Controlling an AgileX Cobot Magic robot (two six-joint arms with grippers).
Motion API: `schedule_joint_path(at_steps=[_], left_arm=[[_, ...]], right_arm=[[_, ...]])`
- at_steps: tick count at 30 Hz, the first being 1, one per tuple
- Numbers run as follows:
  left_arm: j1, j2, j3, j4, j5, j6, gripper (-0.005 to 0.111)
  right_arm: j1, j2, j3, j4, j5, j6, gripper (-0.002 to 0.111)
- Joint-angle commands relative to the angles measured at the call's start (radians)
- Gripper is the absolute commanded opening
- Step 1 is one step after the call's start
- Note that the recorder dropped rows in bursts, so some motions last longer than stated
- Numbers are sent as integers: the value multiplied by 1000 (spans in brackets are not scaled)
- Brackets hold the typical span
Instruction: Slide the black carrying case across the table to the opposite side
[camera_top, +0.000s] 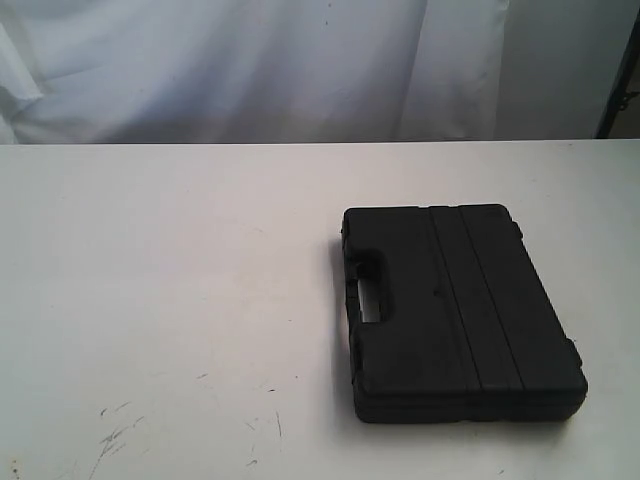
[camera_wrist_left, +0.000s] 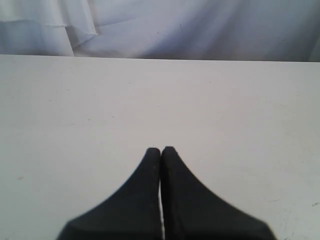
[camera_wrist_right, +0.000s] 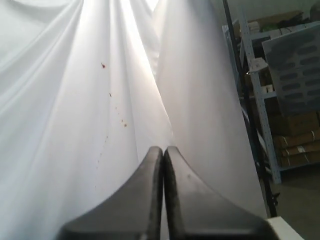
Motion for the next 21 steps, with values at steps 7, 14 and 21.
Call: schedule_joint_path(at_steps=[7, 14, 21], left_arm=[[3, -4, 5, 3, -14, -9, 0], [3, -4, 5, 3, -14, -9, 0], [3, -4, 5, 3, -14, -9, 0]], right_arm=[[-5, -5, -173, -3, 83, 1, 0], [-5, 83, -277, -3, 190, -7, 0], [-5, 307, -413, -1, 341, -7, 0]])
